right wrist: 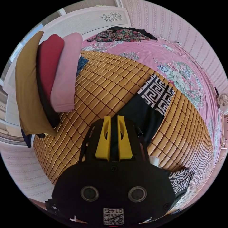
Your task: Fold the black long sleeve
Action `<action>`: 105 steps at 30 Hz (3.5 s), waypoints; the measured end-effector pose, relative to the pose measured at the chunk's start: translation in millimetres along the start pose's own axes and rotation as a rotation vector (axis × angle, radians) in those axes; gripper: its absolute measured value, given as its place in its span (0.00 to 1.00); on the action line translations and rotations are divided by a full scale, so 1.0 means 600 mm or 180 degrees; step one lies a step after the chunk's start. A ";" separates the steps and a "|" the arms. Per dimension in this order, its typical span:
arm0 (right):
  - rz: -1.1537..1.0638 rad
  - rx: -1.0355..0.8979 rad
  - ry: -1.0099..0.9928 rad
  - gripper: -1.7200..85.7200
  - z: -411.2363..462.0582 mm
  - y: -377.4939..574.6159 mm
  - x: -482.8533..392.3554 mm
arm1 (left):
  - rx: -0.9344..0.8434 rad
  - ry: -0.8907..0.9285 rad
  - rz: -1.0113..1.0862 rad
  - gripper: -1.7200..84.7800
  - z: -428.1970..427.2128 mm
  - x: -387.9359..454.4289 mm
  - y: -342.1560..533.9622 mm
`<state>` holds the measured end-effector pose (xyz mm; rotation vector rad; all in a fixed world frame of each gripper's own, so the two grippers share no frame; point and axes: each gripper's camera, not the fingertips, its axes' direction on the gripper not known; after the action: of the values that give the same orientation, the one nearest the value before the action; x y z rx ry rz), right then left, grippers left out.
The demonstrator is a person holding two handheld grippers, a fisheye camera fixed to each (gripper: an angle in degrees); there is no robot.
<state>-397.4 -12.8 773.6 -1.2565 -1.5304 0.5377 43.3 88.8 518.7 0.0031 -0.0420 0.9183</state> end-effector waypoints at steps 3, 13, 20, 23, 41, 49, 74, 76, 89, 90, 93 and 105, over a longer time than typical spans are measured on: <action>-0.0053 -0.0055 -0.0151 0.03 0.007 -0.012 0.016 | 0.0047 0.0102 -0.0051 0.01 -0.001 -0.017 0.017; -0.2366 0.0572 -0.1810 0.02 -0.216 0.077 0.005 | 0.0053 0.0133 -0.0058 0.01 -0.015 -0.053 0.068; -0.2537 0.0615 -0.2416 0.11 -0.245 0.072 -0.001 | 0.0365 0.0231 -0.0921 0.01 -0.117 -0.142 0.174; -0.2249 0.0298 -0.1993 0.13 -0.191 0.069 -0.005 | 0.0432 0.0093 -0.1382 0.01 -0.153 -0.201 0.238; -0.0482 -0.0658 -0.1848 0.09 -0.054 0.290 0.072 | -0.0126 0.0176 -0.0947 0.12 -0.121 -0.198 0.275; -0.0603 -0.0664 -0.2001 0.07 -0.062 0.322 0.048 | 0.0026 0.0466 -0.1432 0.04 -0.144 -0.260 0.308; -0.0473 -0.0225 -0.0055 0.03 0.018 0.183 0.022 | 0.0910 -0.0357 -0.2322 0.01 -0.318 -0.476 0.413; -0.0485 -0.0158 -0.0034 0.03 0.007 0.176 0.025 | 0.0971 -0.0324 -0.2322 0.01 -0.322 -0.482 0.409; -0.0225 0.0235 -0.0383 0.06 -0.076 0.255 0.078 | 0.0573 -0.0500 -0.2483 0.01 -0.259 -0.530 0.346; -0.0206 0.0252 -0.0399 0.06 -0.083 0.270 0.082 | 0.0594 -0.0582 -0.2436 0.01 -0.258 -0.527 0.342; -0.0091 0.0228 -0.0483 0.06 -0.111 0.348 0.099 | 0.0510 -0.0623 -0.2387 0.01 -0.256 -0.522 0.324; 0.0858 0.0008 -0.1029 0.06 -0.188 0.593 0.192 | 0.1716 0.0618 -0.0138 0.01 -0.373 -0.226 0.091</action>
<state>-131.4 186.9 568.5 -1.4354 -1.6296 0.9554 -74.2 19.0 288.8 0.4134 0.3853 0.8600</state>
